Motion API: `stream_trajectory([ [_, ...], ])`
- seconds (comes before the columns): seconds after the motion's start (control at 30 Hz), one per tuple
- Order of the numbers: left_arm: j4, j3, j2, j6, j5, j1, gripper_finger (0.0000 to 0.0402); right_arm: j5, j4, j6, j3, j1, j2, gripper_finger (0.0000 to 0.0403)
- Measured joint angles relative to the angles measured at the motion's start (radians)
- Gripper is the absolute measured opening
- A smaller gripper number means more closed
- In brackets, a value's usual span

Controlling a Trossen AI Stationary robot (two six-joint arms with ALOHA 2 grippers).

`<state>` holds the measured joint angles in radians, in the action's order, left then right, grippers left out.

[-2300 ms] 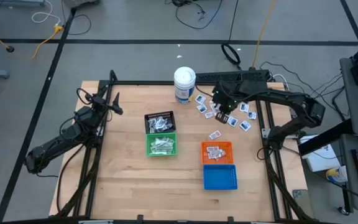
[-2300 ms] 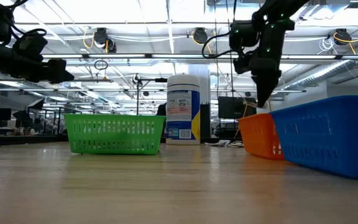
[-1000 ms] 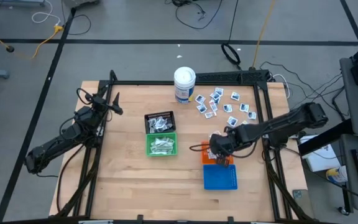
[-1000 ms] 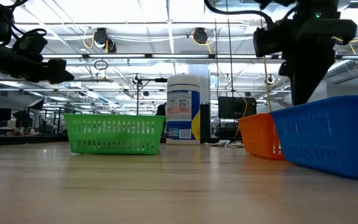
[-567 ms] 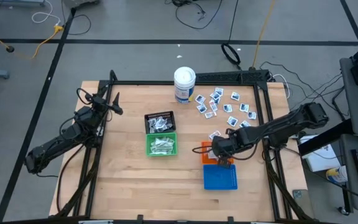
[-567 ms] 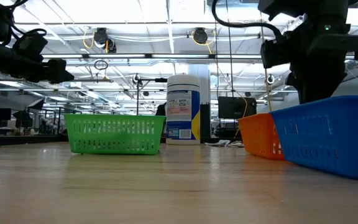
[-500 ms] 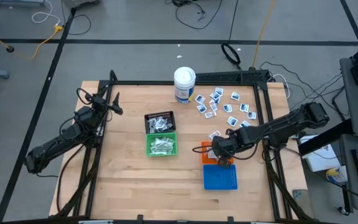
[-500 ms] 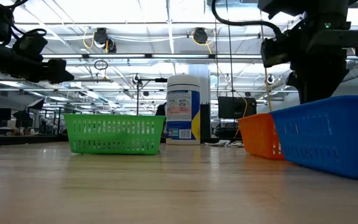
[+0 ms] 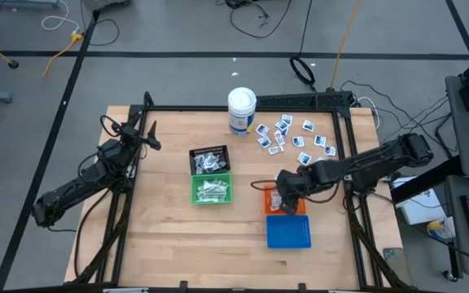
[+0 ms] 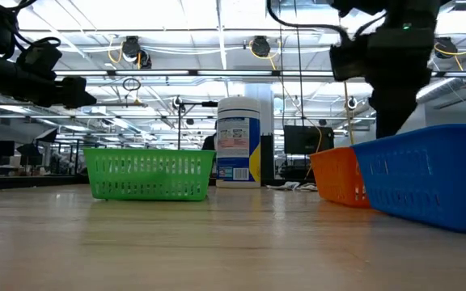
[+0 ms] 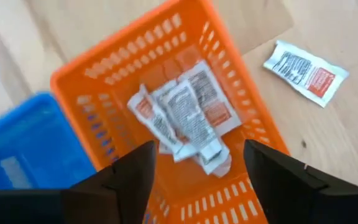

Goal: Pick & Place First Aid Supplies
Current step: Put the orange pad into the orange bin

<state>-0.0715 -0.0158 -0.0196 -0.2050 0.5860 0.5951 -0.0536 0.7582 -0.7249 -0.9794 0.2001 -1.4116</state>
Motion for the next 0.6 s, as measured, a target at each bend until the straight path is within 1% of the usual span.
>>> stream_trajectory([
  [0.17, 0.000, 0.000, 0.000, 0.000, 0.000, 0.000, 0.0306, -0.001, -0.002, -0.118, -0.017, -0.045, -0.001, 0.0241],
  [0.37, 0.000, 0.000, 0.000, 0.000, 0.000, 0.000, 0.0306, -0.001, -0.002, -0.215, -0.024, -0.078, -0.002, 0.0242],
  [0.5, 0.000, 0.000, 0.000, 0.000, 0.000, 0.000, 0.0306, -0.002, 0.001, -0.229, -0.024, -0.120, -0.002, 0.0242],
  [0.6, 0.000, 0.000, 0.000, 0.000, 0.000, 0.000, 0.0306, -0.048, -0.001, -0.198, -0.024, -0.185, -0.002, 0.0242],
])
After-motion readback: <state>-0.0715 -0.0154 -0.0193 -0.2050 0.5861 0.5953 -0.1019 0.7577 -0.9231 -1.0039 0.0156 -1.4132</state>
